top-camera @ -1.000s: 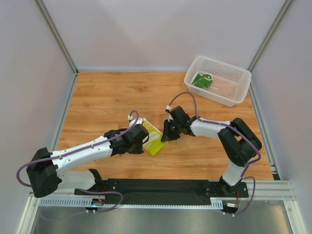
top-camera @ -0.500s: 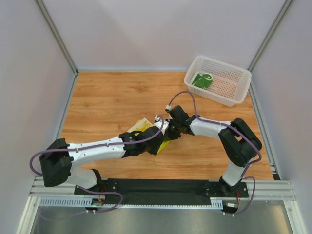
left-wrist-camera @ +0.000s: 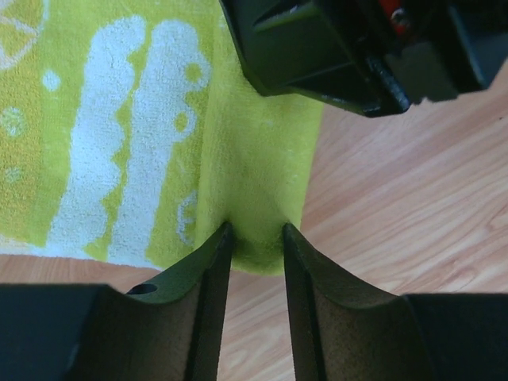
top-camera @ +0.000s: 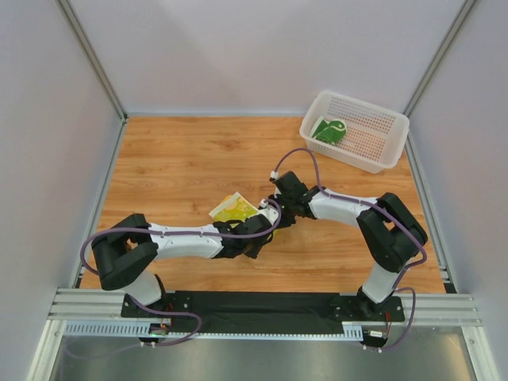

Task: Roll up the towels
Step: Roll the towel

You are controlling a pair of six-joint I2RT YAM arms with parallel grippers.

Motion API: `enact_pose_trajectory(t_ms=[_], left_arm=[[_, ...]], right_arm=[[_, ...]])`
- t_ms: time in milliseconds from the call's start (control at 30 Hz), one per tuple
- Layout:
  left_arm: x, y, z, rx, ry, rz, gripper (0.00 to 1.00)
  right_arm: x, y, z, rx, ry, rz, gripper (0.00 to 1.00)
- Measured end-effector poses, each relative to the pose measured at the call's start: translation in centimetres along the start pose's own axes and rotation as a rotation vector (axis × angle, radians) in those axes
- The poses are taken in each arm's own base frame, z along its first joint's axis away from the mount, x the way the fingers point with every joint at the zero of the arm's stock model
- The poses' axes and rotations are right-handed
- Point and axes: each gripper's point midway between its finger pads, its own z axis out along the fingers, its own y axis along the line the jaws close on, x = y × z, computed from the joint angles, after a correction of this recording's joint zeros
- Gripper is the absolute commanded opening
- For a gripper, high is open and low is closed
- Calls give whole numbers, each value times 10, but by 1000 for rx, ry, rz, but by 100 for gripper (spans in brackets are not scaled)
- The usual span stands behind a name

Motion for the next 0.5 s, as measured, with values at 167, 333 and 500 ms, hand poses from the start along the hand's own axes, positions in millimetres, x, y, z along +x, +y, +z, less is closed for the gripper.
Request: enact_pose_trajectory(t_ms=[167, 333, 500], left_arm=[[-1, 1, 5, -9, -39, -7, 47], [-2, 1, 7, -2, -77, -17, 64], [-2, 2, 6, 3, -113, -45, 49]], right_arm=[[0, -1, -1, 14, 5, -4, 19], [-2, -2, -2, 25, 11, -7, 19], [-3, -2, -2, 33, 19, -14, 19]])
